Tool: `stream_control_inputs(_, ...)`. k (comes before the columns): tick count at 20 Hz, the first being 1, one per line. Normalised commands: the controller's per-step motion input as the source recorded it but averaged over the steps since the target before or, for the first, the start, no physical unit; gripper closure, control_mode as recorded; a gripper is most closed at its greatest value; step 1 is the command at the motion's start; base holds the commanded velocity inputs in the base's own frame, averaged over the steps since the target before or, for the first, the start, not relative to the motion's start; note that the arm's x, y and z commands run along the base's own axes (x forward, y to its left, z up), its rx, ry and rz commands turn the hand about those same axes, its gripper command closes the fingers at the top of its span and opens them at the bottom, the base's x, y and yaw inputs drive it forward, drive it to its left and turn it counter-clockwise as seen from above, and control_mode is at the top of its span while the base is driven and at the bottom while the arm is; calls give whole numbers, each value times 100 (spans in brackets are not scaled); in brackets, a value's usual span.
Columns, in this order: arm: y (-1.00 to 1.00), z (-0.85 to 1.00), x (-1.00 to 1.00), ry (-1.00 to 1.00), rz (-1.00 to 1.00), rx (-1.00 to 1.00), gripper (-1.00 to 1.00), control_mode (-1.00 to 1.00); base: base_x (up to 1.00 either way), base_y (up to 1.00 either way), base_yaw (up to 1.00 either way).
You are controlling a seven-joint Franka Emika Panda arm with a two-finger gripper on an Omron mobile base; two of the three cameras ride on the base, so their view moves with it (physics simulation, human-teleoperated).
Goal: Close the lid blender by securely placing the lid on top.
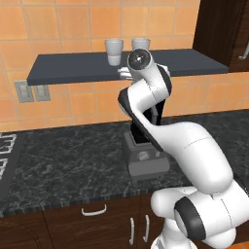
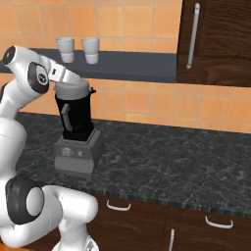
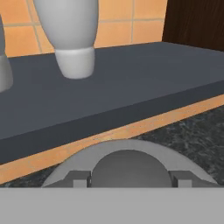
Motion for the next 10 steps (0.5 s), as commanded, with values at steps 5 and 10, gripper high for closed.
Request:
stream_control_inputs(5,1,-2,-1,0,0,0,100,-100,0,0,0)
stream_control_inputs(10,15,0,-2,0,0,0,-100,-100,0,0,0)
